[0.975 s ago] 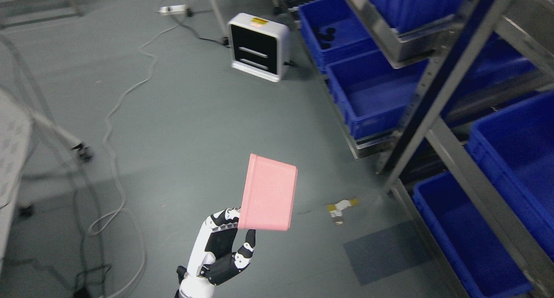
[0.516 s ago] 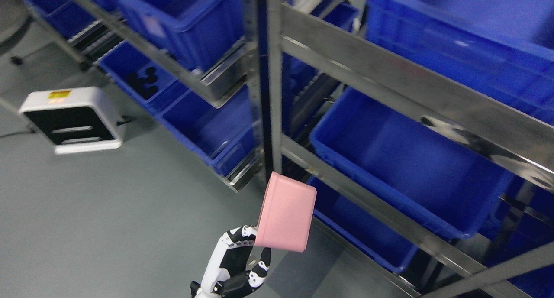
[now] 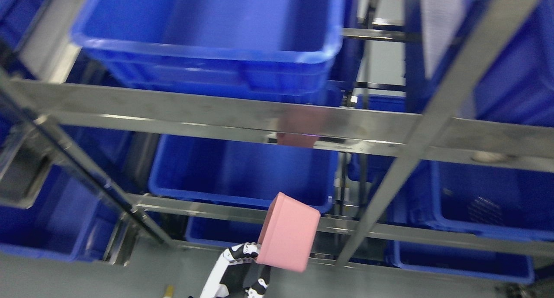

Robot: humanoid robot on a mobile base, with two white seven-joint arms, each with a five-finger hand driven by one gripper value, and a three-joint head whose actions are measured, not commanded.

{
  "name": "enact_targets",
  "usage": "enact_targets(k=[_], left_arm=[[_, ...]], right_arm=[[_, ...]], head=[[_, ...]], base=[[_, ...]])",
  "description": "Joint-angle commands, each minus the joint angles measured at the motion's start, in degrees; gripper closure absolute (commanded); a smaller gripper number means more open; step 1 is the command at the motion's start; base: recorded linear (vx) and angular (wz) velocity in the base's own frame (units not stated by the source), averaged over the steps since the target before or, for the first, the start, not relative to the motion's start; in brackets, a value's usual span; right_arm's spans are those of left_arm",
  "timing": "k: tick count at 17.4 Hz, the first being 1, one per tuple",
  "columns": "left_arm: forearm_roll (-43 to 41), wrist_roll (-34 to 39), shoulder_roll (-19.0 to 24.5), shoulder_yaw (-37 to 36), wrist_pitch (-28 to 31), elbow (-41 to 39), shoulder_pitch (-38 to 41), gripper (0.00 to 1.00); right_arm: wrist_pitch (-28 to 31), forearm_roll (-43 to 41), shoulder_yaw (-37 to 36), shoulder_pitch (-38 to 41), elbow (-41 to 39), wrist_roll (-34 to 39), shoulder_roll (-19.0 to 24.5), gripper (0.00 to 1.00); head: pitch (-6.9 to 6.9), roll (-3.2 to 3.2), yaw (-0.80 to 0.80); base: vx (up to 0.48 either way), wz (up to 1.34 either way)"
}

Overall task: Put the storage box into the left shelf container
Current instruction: 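Lower the pink box into the blue bin on the shelf, then open the left hand and withdraw it from the bin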

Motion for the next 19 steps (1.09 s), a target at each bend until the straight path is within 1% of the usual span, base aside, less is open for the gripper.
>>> enact_targets(k=[1,2,4,8,11,13,16,18,19], left_arm=[[-1.33,-0.07,1.16,16.45,0.21,0.37,-2.13,0.98],[-2.29,-0.07,1.16,18.75,0.64,1.07,-3.88,0.98],[-4.93,0.02,1.16,21.05,1.96,3.35,-8.01,0.98],[-13.89,0.11,0.64,22.9,11.53,9.5,-17.59,0.97],[-21.17,0.19,-0.07,22.2,14.97,17.92,-28.21,0.97],[-28.89,0.11,-0.83,21.33,17.6,25.82,-33.4,0.97],[-37.0,0.19,-0.83,20.18,17.88,33.57,-37.37,0.96],[-39.21,0.19,-0.83,20.09,17.79,36.22,-39.31,0.94],[-40.0,0.19,-0.83,19.74,17.79,36.76,-39.75,0.92]], right_arm=[[-0.01,0.09,-0.26,0.51,-1.0,0.02,-1.0,0.0],[-0.01,0.09,-0.26,0.51,-1.0,0.02,-1.0,0.0],[-0.01,0.09,-0.26,0.51,-1.0,0.02,-1.0,0.0],[-0.01,0.09,-0.26,0.51,-1.0,0.02,-1.0,0.0],[-0.01,0.09,-0.26,0.51,-1.0,0.02,-1.0,0.0],[-0.01,0.09,-0.26,0.51,-1.0,0.02,-1.0,0.0],[-0.01,0.09,-0.26,0.51,-1.0,0.02,-1.0,0.0],[-0.01,0.09,-0.26,0.51,-1.0,0.02,-1.0,0.0],[-0.01,0.09,-0.26,0.51,-1.0,0.02,-1.0,0.0]], head=[[0.0,0.0,0.0],[0.0,0.0,0.0],[0.0,0.0,0.0],[-0.01,0.0,0.0],[-0.01,0.0,0.0],[-0.01,0.0,0.0],[-0.01,0.0,0.0],[-0.02,0.0,0.0],[-0.02,0.0,0.0]], base=[[-0.023,-0.68],[-0.049,-0.5],[-0.05,-0.41],[-0.025,-0.16],[0.004,-0.03],[0.007,0.04],[0.0,0.0],[0.0,0.0],[0.0,0.0]])
